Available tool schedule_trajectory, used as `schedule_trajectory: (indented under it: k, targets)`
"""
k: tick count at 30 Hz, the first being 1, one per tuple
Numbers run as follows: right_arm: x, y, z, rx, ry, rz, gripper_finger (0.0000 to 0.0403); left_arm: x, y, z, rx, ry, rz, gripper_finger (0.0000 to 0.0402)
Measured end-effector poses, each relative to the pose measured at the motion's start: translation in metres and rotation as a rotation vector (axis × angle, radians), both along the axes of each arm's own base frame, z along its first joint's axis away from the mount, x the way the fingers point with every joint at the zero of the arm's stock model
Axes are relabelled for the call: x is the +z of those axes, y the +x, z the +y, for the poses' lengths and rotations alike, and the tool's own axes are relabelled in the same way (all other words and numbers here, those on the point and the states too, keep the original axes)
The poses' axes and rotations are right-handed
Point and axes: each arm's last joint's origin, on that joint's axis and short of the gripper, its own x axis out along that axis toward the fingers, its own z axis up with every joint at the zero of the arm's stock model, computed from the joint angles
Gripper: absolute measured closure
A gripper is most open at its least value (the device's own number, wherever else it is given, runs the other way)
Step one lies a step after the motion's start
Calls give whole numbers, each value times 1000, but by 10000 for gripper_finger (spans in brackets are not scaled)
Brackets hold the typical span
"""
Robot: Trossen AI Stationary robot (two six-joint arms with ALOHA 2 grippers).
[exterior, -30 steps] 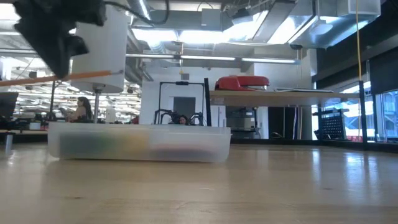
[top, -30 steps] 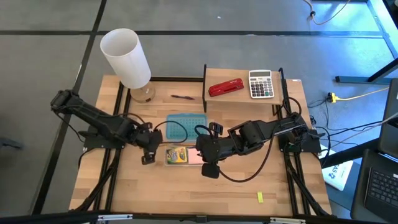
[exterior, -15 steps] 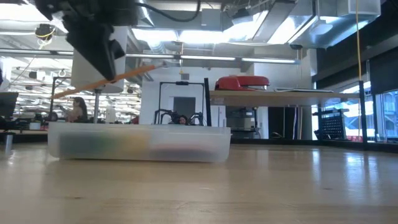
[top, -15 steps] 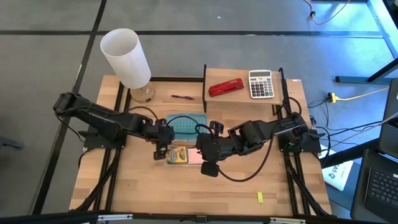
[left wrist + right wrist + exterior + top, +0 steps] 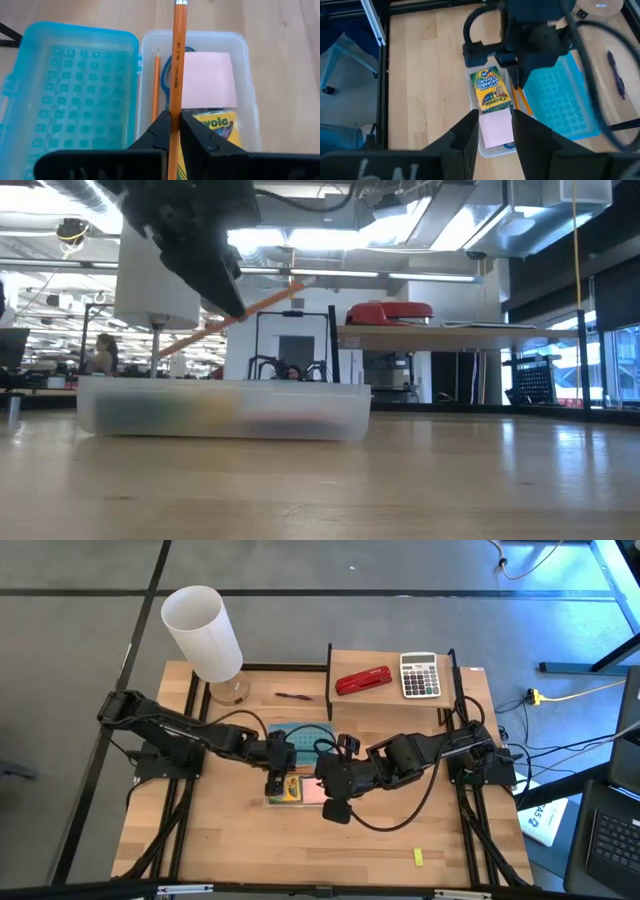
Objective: Pack school essentials
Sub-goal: Put the yellow pencil into the blue supply box
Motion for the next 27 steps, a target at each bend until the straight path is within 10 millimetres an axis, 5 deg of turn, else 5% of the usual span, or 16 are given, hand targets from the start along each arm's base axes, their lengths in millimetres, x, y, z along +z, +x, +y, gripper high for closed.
schedule_trajectory:
  k: [15, 27]
  targets:
    - [-1, 0, -1, -2, -8, 6, 283, -34, 15, -2, 14, 38, 104, 382]
    - [-4, -1, -3, -25, -48, 27, 283, -38, 16, -2, 14, 40, 116, 382]
